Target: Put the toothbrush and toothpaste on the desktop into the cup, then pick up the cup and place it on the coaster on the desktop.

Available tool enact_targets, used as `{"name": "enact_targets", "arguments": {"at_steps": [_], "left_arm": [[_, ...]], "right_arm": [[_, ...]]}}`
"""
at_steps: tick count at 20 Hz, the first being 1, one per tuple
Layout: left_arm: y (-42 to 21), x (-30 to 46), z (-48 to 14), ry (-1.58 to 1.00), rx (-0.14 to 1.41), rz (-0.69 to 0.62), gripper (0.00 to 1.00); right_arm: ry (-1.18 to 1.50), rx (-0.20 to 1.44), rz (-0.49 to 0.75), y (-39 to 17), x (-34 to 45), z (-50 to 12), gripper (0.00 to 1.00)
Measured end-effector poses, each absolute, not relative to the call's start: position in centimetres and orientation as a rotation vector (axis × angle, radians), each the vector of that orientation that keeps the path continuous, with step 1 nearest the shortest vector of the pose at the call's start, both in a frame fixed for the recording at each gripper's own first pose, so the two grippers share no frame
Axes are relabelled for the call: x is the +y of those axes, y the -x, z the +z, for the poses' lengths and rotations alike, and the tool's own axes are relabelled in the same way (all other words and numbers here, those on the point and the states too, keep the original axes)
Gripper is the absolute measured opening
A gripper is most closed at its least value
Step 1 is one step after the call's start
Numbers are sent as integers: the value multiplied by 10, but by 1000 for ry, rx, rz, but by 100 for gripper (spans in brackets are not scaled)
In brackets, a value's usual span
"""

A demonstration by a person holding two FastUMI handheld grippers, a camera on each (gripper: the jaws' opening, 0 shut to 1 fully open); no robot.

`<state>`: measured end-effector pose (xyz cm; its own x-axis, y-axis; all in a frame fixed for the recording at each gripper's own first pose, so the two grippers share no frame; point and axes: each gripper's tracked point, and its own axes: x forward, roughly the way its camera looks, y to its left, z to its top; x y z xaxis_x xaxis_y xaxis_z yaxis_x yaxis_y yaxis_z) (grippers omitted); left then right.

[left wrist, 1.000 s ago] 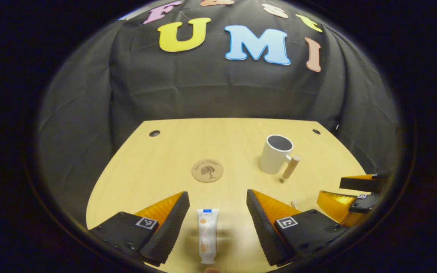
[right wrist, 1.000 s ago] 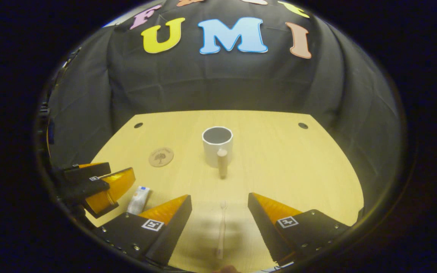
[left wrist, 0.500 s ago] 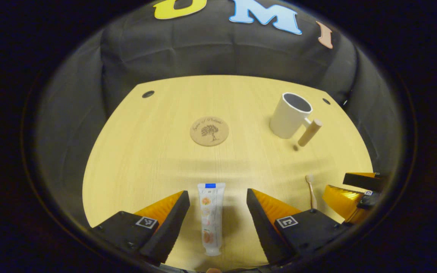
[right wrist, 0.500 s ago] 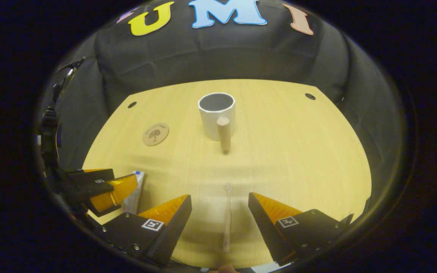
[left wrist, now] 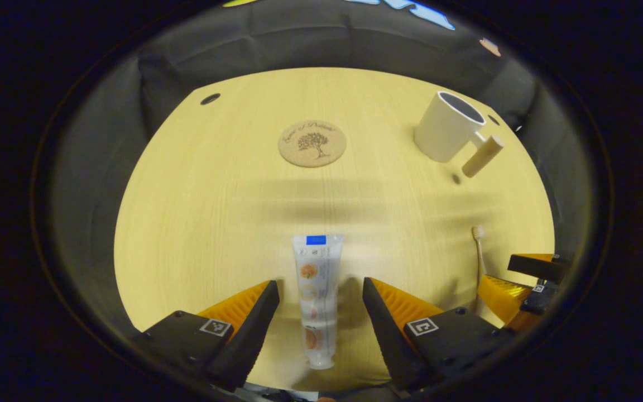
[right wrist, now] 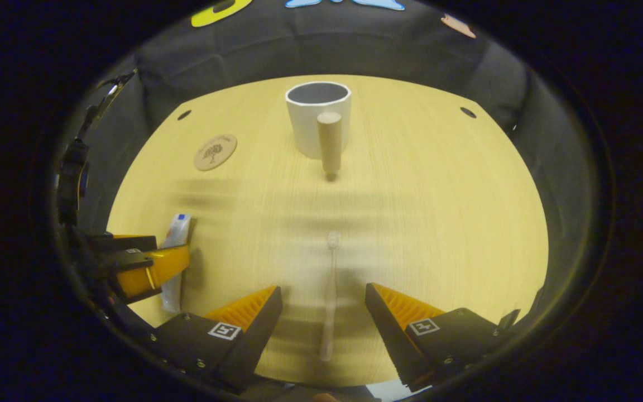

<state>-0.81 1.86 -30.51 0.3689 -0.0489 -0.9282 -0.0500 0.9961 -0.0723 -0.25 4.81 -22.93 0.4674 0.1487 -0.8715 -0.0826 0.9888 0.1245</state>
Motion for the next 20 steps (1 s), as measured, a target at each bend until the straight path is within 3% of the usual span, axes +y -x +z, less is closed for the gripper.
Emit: {"name": "enact_targets", "arguments": {"at_steps": [10, 13, 14, 15, 17, 18, 19, 20], "left_arm": [[13, 20, -322, 72, 1280, -15, 97], [13, 20, -322, 64, 1277, -18, 93], [12, 20, -322, 65, 1277, -18, 88], [11, 20, -321, 62, 1273, -20, 87], [11, 19, -321, 59, 1271, -24, 72], [9, 20, -322, 58, 1268, -23, 70], [8, 20, -321, 62, 1268, -21, 60], [9, 20, -321, 56, 1268, -29, 49]], "right_arm": [[-35, 1253, 147, 13, 51, -261, 92], [-5, 1266, 133, 12, 46, -264, 83], [-6, 1272, 131, 12, 46, -265, 72], [-8, 1271, 124, 11, 46, -263, 75], [-13, 1283, 122, 12, 46, -264, 61], [-6, 1284, 122, 12, 45, -264, 64], [-26, 1285, 98, 12, 44, -262, 58], [-33, 1298, 98, 14, 45, -264, 30]]}}
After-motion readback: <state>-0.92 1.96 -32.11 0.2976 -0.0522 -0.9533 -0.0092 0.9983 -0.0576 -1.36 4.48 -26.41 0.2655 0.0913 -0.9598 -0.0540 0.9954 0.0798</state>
